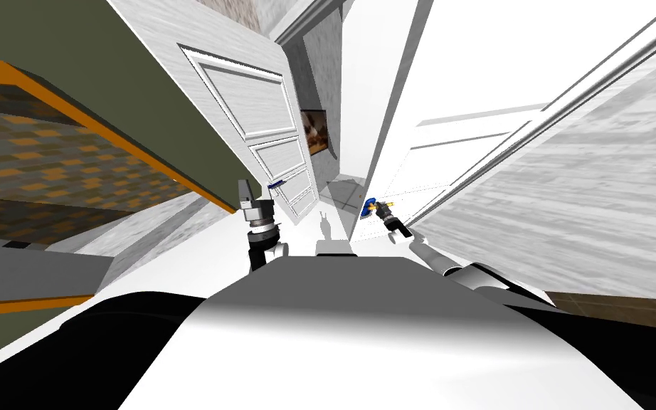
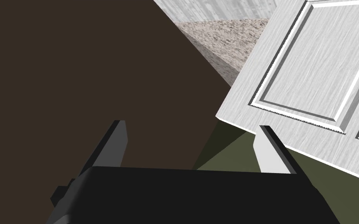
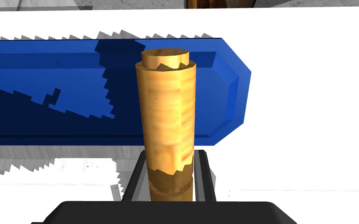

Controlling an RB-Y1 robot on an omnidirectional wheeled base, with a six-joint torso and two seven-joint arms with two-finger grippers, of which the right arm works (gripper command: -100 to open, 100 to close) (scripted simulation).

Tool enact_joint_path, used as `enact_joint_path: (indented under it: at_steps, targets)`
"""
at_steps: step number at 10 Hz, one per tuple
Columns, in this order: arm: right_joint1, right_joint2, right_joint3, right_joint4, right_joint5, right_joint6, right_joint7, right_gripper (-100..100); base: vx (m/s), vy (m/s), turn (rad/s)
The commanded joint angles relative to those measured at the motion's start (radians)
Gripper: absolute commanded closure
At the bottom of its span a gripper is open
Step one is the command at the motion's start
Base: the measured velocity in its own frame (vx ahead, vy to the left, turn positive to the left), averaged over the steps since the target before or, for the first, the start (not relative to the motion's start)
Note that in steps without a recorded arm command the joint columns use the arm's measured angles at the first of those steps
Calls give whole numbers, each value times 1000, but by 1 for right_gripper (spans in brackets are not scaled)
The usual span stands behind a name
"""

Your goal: Pull the door open

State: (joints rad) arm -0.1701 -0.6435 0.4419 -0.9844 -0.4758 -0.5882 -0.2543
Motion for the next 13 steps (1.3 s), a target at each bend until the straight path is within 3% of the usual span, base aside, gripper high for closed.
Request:
enact_joint_path:
  at_steps: [1,9,10,13]
  targets:
    - [18,-32,33,-38,3,-24,-16,100,-14,-2,-136]
    - [97,-188,215,-184,21,-151,-109,100,-18,-66,-101]
    - [96,-177,201,-180,19,-136,-101,100,-13,-54,0]
    - [108,-210,240,-166,30,-209,-124,100,14,15,-76]
